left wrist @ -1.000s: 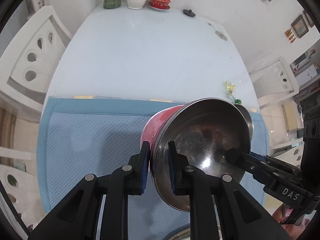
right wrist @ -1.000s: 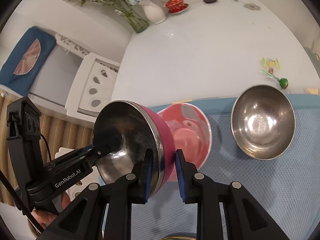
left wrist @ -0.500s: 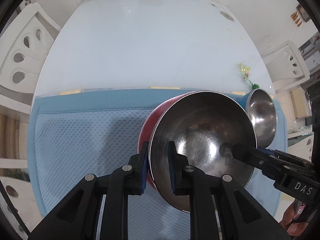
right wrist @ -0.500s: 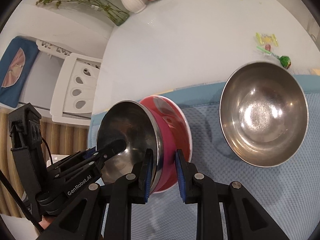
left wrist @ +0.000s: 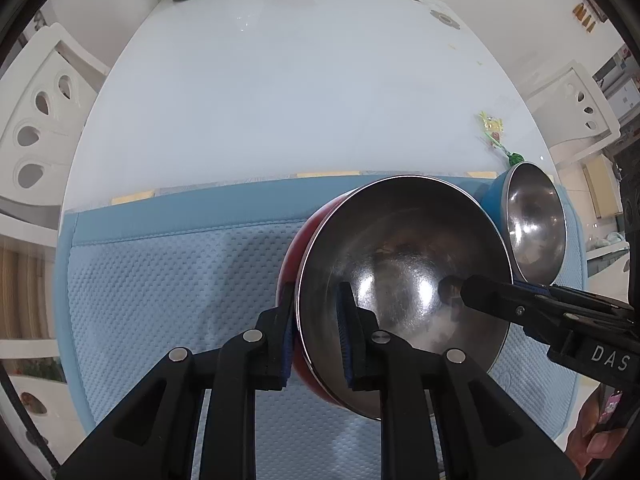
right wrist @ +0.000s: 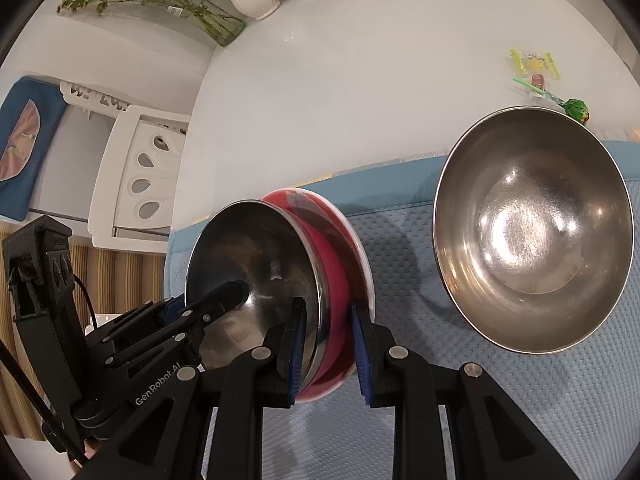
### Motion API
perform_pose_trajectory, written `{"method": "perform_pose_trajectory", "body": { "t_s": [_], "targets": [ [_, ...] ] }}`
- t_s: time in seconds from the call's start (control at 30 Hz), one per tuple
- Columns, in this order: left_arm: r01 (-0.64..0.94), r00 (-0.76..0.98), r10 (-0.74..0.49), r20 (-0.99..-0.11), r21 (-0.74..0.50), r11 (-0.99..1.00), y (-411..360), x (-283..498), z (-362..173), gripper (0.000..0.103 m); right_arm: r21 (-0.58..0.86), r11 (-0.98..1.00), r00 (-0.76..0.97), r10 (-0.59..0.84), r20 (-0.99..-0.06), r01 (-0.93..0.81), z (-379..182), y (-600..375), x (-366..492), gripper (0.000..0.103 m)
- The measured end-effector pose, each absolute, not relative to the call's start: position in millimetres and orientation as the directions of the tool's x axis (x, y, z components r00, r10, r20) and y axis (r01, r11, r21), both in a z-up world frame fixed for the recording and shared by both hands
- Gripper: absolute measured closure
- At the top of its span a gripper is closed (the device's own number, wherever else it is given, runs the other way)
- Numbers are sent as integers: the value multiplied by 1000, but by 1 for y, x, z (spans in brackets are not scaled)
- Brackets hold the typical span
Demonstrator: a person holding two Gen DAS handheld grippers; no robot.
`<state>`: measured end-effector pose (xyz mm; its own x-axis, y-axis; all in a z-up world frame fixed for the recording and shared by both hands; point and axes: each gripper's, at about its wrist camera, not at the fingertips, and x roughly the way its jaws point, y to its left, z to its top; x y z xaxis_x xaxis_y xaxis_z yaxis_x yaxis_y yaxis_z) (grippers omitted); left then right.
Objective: Organize plates and bowls
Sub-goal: 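Carry the steel bowl with both grippers over the pink cartoon bowl, then lower the steel bowl into the pink bowl and open both grippers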
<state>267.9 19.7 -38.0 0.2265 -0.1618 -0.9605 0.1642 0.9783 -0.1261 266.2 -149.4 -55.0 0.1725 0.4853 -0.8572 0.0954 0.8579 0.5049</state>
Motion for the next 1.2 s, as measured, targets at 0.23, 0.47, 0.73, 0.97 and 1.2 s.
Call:
{"method": "perform_pose_trajectory", "body": {
  "t_s": [0.23,0.47,0.73,0.97,1.2],
  "targets": [
    [168,227,-153,-962,-116,979,21,265,-36,85,511,853,171,490,-854,105,-54,-153,263,81],
    [164,223,-138,-965,-103,981,18,265,-36,85,519,847,168,498,-851,117,-52,-154,262,80],
    [169,202,-137,-970,-103,980,15,266,-37,77,528,840,168,507,-845,125,-51,-155,262,80],
    [188,204,-120,-971,-82,979,12,266,-37,77,536,835,167,515,-841,127,-50,-158,263,80],
    [184,195,-108,-975,-72,980,11,266,-37,77,531,838,169,509,-844,124,-46,-157,263,80]
  ]
}}
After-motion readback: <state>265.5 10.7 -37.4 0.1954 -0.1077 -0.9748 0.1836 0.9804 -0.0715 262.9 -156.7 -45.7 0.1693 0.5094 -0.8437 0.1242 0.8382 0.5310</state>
